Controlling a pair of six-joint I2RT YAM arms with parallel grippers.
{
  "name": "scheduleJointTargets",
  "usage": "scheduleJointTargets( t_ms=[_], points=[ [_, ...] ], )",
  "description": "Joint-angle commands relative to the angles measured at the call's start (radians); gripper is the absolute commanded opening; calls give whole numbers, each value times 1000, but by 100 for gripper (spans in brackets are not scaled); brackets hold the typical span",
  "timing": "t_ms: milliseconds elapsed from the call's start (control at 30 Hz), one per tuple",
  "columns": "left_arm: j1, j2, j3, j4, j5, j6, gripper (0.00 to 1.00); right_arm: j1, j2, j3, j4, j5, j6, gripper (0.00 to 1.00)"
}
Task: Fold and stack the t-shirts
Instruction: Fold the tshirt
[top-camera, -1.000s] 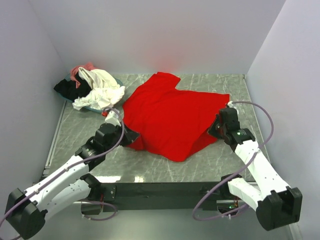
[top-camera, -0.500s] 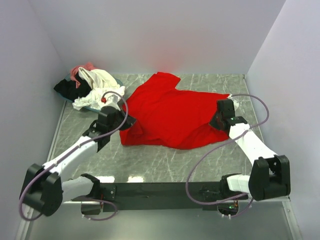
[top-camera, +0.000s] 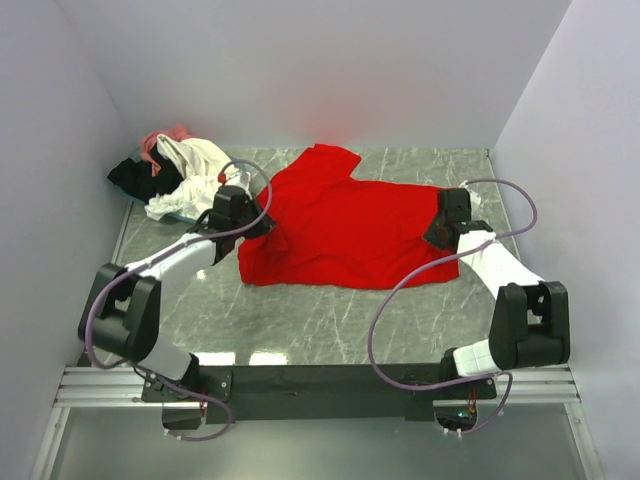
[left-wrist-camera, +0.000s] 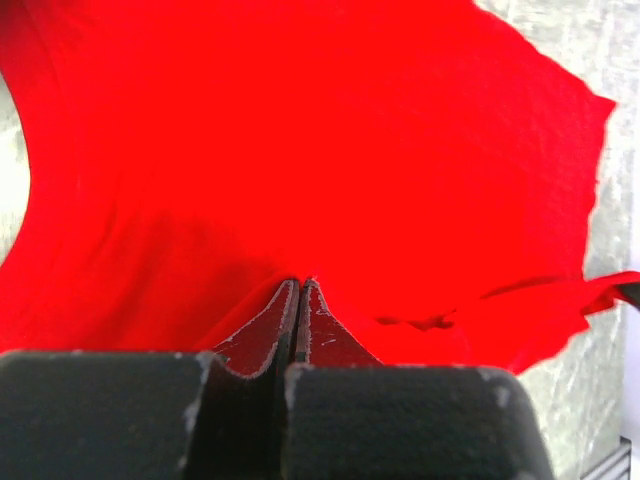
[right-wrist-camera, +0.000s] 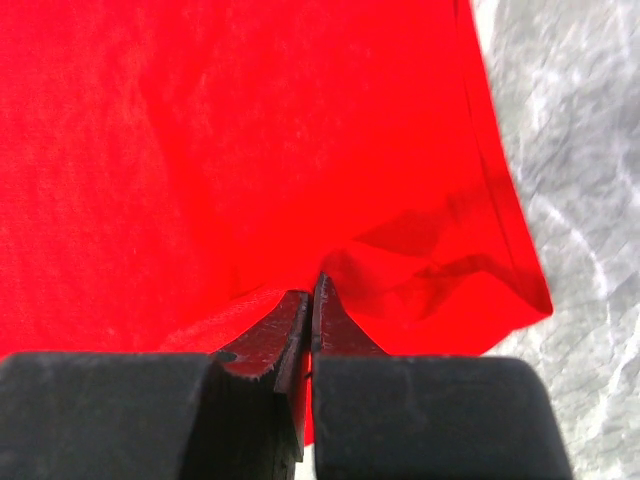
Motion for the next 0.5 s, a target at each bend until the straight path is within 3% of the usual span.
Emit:
scheduleJointTargets(
  t_ms=[0,467],
  points=[
    [8,60,81,47,18,46,1,-21,23,63,40,39,-28,0],
    [16,180,224,48,65,46,1,-68,53,80,33,73,-44,0]
  ],
)
